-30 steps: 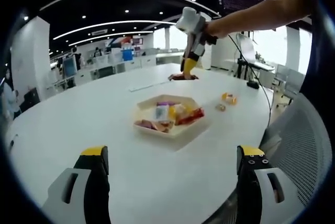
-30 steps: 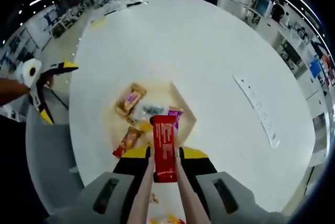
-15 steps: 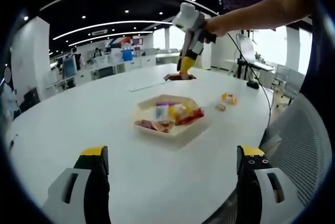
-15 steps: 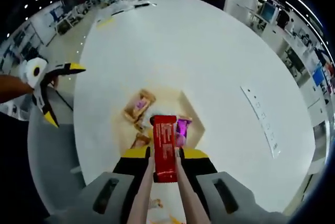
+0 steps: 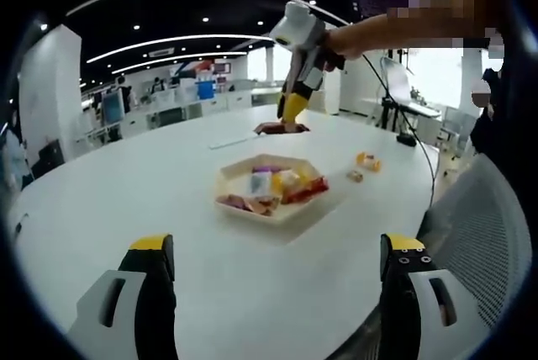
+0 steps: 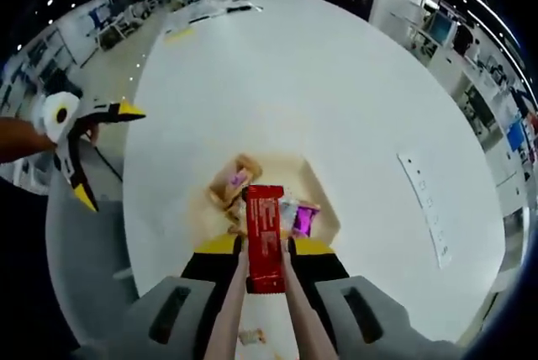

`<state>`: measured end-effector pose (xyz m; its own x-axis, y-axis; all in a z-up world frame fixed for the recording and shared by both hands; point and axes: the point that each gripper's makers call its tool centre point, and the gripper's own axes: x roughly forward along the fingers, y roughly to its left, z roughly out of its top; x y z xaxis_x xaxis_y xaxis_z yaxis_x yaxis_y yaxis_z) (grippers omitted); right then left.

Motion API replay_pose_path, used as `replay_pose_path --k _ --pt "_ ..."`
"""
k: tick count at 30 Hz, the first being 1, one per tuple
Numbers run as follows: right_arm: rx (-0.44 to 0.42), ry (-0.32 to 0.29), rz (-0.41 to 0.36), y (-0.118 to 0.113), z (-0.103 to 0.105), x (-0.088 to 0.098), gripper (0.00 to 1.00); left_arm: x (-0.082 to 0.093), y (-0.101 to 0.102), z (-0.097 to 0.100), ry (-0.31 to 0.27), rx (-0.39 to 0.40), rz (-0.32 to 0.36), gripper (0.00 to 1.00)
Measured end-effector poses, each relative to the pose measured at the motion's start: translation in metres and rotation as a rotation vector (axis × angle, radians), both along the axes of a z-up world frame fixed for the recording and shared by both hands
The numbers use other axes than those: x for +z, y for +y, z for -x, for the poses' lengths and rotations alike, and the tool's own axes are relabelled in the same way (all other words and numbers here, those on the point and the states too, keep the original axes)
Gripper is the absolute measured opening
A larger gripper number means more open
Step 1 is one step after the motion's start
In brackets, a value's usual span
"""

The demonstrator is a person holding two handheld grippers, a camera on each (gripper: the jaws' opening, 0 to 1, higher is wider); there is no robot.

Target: Place the target food into the container with the food tongs after gripping and lifting it, then release it inside without dropping or visibly crushing the food.

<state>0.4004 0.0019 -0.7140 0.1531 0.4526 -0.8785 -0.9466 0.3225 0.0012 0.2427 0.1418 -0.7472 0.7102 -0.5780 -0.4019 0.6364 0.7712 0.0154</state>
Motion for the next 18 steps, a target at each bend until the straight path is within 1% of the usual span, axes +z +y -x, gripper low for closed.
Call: replay_pose_path --k 10,18 --pt "0.042 0.002 -0.008 0.03 0.007 0.003 0.21 0.0 0.004 -0.002 -0.003 0.017 -0.002 0.99" --pt "0.064 -0.004 -0.004 0.035 0.009 0.002 0.22 0.0 0.004 -0.002 -0.002 0.018 -0.003 0.99"
